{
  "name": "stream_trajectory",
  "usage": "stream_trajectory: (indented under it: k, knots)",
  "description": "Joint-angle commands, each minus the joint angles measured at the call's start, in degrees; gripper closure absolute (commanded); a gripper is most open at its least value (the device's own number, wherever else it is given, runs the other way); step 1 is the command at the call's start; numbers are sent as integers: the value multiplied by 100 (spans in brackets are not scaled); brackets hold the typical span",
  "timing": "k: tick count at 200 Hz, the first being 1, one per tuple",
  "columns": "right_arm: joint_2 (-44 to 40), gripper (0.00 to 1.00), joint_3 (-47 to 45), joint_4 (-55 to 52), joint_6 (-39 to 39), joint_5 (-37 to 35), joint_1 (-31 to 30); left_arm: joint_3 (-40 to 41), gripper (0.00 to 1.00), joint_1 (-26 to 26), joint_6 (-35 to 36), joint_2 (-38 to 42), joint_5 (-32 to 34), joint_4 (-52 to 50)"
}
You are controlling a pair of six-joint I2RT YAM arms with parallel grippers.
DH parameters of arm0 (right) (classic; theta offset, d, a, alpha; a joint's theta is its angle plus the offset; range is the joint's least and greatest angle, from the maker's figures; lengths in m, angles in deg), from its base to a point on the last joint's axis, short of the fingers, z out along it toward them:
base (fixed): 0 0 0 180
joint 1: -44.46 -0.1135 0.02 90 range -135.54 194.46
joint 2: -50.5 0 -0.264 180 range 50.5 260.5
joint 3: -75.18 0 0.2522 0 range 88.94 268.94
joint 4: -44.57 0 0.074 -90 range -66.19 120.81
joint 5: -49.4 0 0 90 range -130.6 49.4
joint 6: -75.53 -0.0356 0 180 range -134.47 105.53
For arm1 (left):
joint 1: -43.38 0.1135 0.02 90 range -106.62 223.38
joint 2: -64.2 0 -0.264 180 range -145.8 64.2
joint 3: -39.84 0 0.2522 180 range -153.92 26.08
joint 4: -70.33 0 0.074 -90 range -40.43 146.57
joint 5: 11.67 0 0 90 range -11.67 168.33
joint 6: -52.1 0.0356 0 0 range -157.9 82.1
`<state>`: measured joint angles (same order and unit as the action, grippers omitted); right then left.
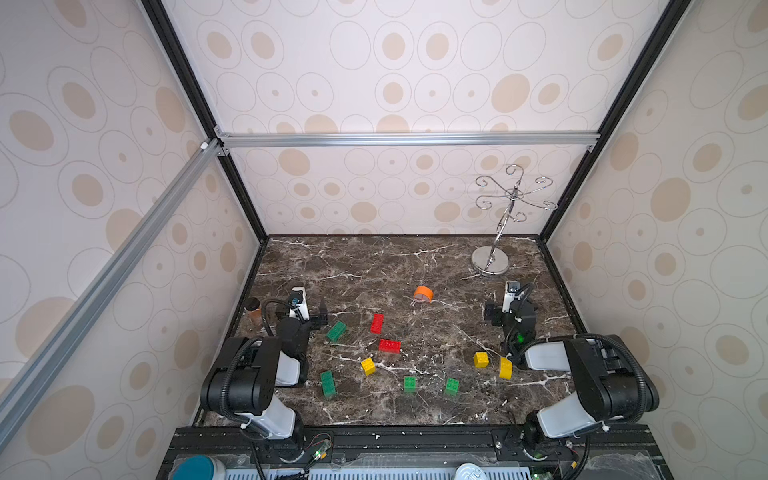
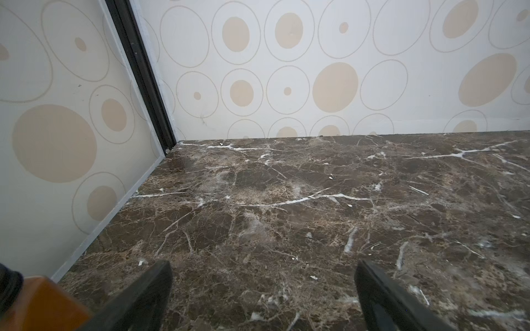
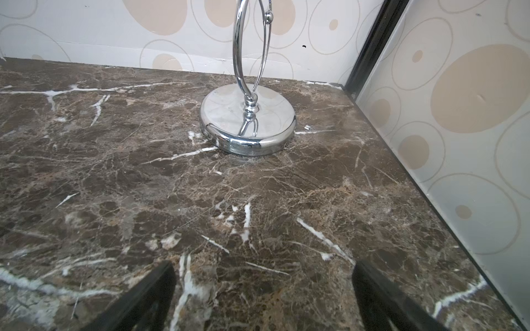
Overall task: Assemble an ice cream with lego
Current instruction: Move the lego brick at the center of the board.
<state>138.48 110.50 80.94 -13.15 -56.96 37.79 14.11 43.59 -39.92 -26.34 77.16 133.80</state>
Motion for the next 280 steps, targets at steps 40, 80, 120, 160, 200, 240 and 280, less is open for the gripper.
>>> stream_trajectory:
  k: [40, 80, 120, 160, 200, 240, 280]
  knots:
    - [56, 1, 89, -11, -18, -16, 9, -104, 0, -3, 106, -13, -15, 38]
    - [52, 1, 93, -18, -18, -16, 9, -104, 0, -3, 110, -16, -15, 37]
    - [52, 1, 90, -17, -22, -16, 9, -113, 0, -4, 105, -16, -15, 38]
    - [67, 2, 100, -29, -25, -16, 9, -121, 0, -4, 105, -23, -15, 20]
    - [61, 1, 112, -64, -27, 1, 17, -113, 0, -21, 114, -15, 3, 29]
    - [-47, 1, 151, -100, -42, -52, 61, -196, 0, -126, 132, 421, 399, -479]
    - [-1034, 1, 1425, -3471, -340, -255, -195, -798, 0, -433, 126, 1258, 933, -2178]
